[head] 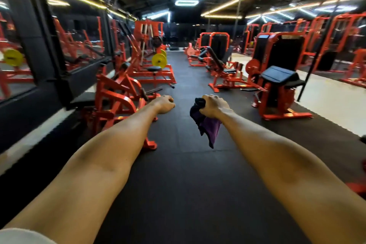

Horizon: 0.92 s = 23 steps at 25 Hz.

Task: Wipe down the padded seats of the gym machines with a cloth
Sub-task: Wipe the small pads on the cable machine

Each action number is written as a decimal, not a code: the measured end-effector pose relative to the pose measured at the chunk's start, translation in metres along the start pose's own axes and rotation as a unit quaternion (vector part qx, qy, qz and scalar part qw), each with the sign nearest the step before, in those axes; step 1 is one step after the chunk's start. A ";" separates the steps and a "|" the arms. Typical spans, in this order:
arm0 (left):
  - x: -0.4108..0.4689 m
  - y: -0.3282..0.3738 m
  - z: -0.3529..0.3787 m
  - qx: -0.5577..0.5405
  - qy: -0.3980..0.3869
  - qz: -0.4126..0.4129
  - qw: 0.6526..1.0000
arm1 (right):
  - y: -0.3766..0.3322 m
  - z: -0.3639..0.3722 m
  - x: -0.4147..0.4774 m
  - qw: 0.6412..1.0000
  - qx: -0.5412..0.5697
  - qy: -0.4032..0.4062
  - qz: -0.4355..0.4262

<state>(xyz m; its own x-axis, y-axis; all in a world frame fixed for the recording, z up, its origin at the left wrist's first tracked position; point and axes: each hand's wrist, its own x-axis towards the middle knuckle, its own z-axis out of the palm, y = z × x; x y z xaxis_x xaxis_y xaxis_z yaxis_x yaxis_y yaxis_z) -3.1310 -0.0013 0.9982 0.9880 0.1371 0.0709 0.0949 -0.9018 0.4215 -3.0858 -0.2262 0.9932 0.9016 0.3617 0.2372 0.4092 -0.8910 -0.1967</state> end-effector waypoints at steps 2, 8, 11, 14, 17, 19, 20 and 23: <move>0.031 0.033 0.042 0.000 -0.039 0.012 0.999 | 0.052 0.011 -0.002 0.999 -0.006 -0.017 0.036; 0.119 0.150 0.182 -0.016 -0.131 0.087 0.987 | 0.215 0.037 -0.008 0.988 -0.015 -0.048 0.148; 0.144 0.202 0.239 -0.019 -0.172 0.110 0.979 | 0.282 0.043 -0.021 0.978 -0.013 -0.059 0.198; 0.167 0.252 0.293 -0.014 -0.210 0.138 0.968 | 0.348 0.050 -0.033 0.966 -0.011 -0.065 0.251; 0.192 0.302 0.342 -0.007 -0.247 0.177 0.953 | 0.409 0.063 -0.044 0.952 -0.008 -0.075 0.298; 0.211 0.331 0.367 -0.004 -0.267 0.199 0.943 | 0.445 0.069 -0.048 0.940 -0.007 -0.078 0.331; 0.225 0.349 0.382 -0.005 -0.274 0.212 0.938 | 0.466 0.071 -0.045 0.935 -0.008 -0.077 0.347; 0.272 0.397 0.424 -0.007 -0.290 0.244 0.926 | 0.527 0.071 -0.027 0.919 -0.009 -0.068 0.388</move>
<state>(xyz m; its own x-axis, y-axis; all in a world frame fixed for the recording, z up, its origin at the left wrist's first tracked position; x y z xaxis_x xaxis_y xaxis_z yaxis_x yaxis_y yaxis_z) -2.7728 -0.4959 0.8022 0.8128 -0.5313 -0.2388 -0.3771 -0.7925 0.4793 -2.8851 -0.6858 0.8157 0.9303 -0.3556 -0.0896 -0.3666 -0.8987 -0.2407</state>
